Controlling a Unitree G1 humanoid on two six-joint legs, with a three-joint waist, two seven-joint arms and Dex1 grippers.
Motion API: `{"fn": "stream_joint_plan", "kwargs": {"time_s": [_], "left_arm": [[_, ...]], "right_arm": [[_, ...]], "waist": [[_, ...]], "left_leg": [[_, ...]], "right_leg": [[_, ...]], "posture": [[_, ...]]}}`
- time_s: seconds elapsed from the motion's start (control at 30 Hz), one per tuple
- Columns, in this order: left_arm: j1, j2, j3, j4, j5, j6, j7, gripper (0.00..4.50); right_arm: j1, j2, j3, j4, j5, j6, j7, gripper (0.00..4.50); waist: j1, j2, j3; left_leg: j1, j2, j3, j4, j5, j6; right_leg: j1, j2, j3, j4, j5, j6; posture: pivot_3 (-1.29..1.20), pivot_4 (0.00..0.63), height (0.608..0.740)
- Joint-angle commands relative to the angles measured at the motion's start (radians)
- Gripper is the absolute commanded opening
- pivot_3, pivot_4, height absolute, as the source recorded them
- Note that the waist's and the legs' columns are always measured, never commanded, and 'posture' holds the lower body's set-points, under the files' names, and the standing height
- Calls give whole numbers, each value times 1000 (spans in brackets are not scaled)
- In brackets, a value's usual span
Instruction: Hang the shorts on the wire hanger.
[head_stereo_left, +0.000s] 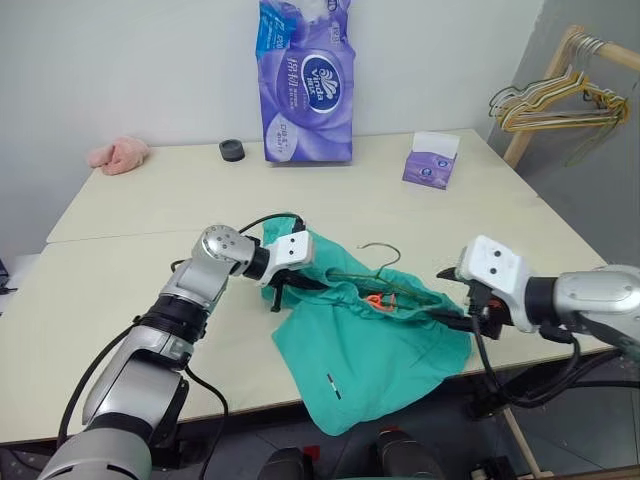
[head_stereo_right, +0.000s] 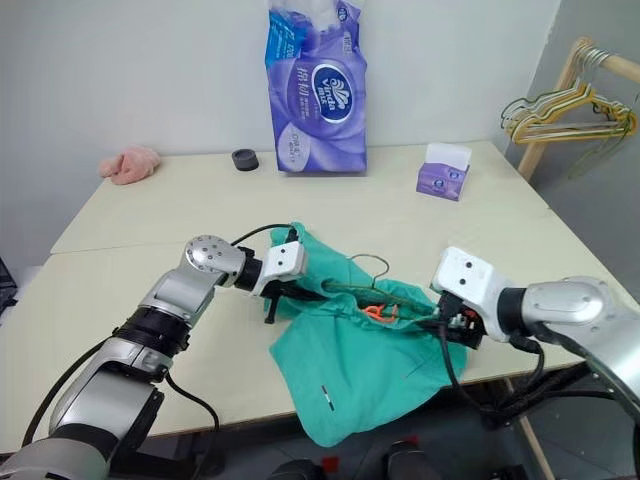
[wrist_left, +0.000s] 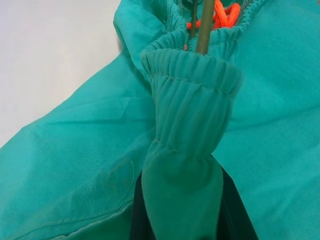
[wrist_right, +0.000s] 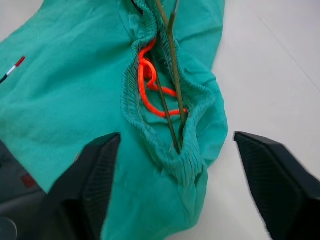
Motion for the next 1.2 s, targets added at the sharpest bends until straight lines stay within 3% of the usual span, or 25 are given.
{"fn": "stream_joint_plan", "kwargs": {"time_s": [0.03,0.23,0.57,0.93,1.03,1.2], "left_arm": [[2,0,30,-54,-13,13,6,0],[12,1,31,-72,-11,20,1,0],[10,-3,34,-74,-10,24,-1,0],[14,-8,51,-90,-23,52,12,0],[17,-10,58,-96,-29,60,15,0],[23,-12,66,-109,-42,76,11,0]], "right_arm": [[93,-37,-45,38,-56,-43,13,4444],[150,1,20,153,-176,-135,-20,4444],[-36,129,186,248,-201,-99,43,4444],[-145,249,346,459,-341,-152,65,4444],[-155,278,354,491,-351,-155,71,3877],[-166,320,340,512,-358,-146,75,2142]], "waist": [[2,0,0],[0,0,0],[-1,0,0],[-1,0,0],[-2,0,0],[-2,0,-1]], "left_leg": [[0,0,0,0,0,0],[1,-1,2,0,0,0],[1,-1,1,0,0,0],[1,-1,0,1,0,0],[1,-1,0,1,0,0],[1,-1,0,1,0,0]], "right_leg": [[0,0,0,0,0,0],[0,0,2,0,0,0],[0,0,1,0,0,0],[0,-1,0,1,0,0],[0,-1,0,1,0,0],[0,-2,0,2,0,0]], "posture": [[-181,30,740],[-181,30,740],[-178,29,740],[-162,30,740],[-162,30,740],[-162,30,740]]}}
